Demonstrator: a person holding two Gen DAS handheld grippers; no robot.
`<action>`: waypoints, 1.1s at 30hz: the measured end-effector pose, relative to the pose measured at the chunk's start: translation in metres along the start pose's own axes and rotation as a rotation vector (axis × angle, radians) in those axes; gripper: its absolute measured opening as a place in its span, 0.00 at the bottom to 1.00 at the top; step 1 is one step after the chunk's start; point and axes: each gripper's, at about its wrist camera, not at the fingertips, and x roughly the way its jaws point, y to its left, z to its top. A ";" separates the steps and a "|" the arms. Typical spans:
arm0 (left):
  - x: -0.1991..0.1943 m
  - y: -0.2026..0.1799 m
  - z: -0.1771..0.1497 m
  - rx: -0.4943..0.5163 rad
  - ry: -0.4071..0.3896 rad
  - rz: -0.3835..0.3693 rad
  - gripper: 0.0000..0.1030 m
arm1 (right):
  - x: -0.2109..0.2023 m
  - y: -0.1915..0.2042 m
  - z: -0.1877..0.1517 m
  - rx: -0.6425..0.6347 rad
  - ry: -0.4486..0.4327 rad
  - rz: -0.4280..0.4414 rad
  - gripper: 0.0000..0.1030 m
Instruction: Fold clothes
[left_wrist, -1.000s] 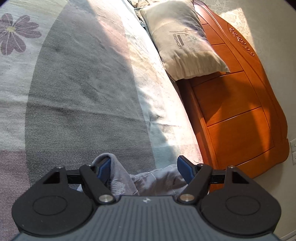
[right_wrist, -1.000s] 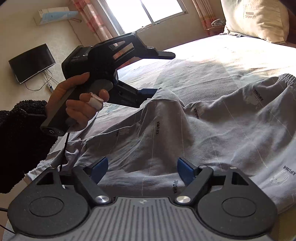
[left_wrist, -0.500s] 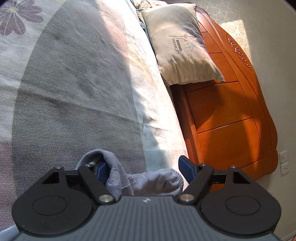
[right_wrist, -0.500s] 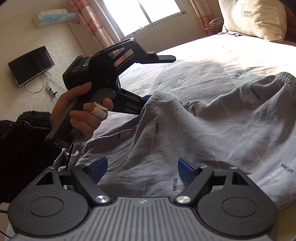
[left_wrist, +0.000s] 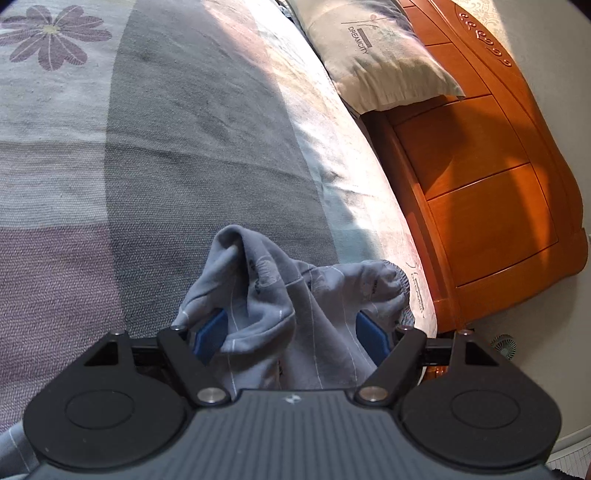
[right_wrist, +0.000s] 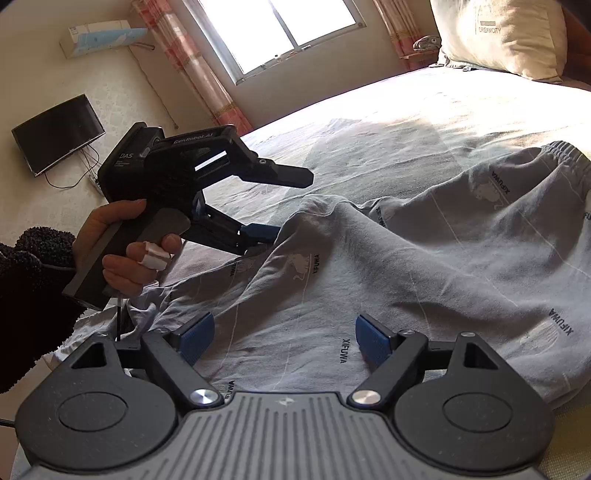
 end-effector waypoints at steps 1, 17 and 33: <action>-0.001 -0.002 -0.003 0.029 0.011 0.005 0.74 | 0.000 0.000 0.000 0.000 0.000 -0.001 0.85; -0.021 0.007 0.004 0.366 0.111 0.050 0.31 | 0.001 -0.004 0.000 0.013 0.005 0.004 0.85; -0.016 -0.054 -0.038 0.766 0.055 0.482 0.03 | -0.004 -0.005 0.002 0.021 -0.034 0.011 0.85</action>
